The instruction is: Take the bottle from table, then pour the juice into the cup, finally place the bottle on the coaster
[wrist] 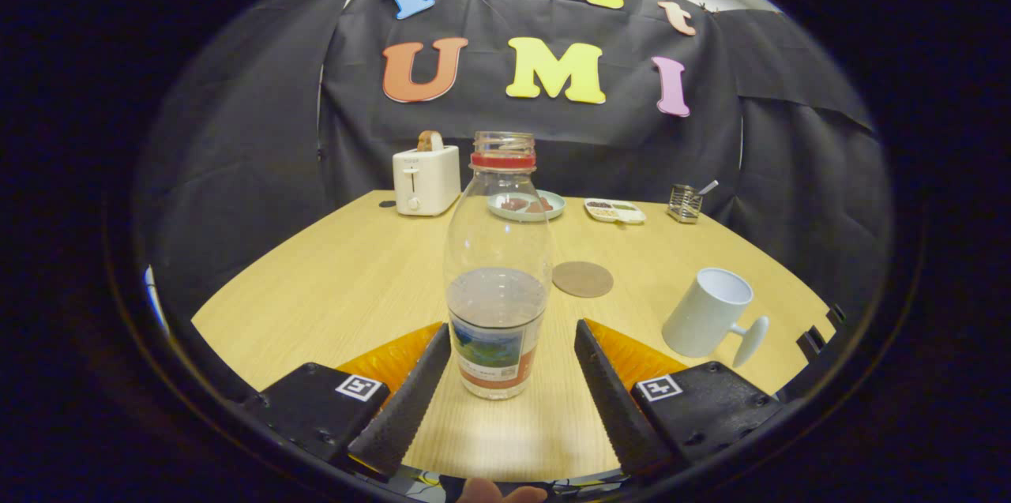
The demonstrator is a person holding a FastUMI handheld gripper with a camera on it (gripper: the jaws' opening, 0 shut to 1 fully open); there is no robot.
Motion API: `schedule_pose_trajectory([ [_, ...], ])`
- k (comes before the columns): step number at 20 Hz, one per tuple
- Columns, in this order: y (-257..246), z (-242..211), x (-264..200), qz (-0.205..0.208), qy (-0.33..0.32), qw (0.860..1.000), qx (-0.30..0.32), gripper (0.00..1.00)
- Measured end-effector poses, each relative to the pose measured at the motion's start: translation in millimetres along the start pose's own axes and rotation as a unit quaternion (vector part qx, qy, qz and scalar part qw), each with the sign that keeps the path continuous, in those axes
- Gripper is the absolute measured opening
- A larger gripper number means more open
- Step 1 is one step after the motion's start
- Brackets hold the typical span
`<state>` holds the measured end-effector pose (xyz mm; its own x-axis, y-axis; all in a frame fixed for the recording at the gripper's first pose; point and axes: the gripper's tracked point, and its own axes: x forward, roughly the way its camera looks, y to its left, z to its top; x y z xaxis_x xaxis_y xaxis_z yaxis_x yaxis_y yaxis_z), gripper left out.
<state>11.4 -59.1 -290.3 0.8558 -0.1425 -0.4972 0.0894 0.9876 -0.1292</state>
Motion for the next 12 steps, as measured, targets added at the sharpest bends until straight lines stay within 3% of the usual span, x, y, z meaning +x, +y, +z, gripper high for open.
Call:
schedule_pose_trajectory([
  [6,5,2,21,0.000,0.011,0.999,-0.041,1.00],
  [9,8,8,23,0.006,0.004,0.999,-0.044,0.93],
  [10,7,6,23,0.007,0.007,0.999,-0.042,0.86],
  [12,6,8,23,0.011,0.010,0.999,-0.031,0.85],
])
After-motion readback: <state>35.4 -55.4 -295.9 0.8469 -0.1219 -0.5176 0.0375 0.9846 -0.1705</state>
